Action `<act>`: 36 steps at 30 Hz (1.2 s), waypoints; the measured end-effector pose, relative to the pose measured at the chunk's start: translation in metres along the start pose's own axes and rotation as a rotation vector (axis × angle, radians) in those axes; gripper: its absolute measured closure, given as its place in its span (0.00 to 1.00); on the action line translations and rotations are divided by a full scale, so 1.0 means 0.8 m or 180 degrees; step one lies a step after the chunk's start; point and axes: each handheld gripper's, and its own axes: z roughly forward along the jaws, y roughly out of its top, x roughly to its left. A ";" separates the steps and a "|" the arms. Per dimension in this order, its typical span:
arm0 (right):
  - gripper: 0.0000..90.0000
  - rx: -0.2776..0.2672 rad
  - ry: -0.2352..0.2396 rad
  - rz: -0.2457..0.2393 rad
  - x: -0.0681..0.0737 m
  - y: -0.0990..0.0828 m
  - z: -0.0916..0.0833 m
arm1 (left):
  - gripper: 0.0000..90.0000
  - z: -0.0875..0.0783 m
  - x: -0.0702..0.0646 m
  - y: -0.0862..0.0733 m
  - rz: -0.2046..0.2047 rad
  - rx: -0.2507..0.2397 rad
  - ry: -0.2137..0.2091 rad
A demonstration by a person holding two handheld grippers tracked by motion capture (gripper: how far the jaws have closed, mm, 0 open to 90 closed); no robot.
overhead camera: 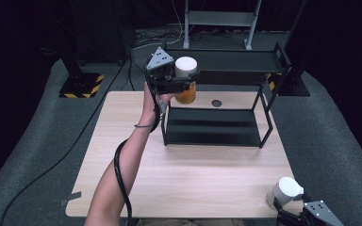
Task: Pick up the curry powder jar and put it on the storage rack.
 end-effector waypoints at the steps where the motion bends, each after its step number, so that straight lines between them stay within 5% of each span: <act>1: 0.00 -0.0001 0.0002 0.0004 0.000 0.000 0.000 | 0.37 0.000 0.000 0.001 0.0008 -0.0001 0.0000; 36: 0.00 0.0020 -0.0007 -0.0004 0.001 0.001 0.002 | 0.37 -0.008 0.000 0.055 0.0010 -0.0177 0.0018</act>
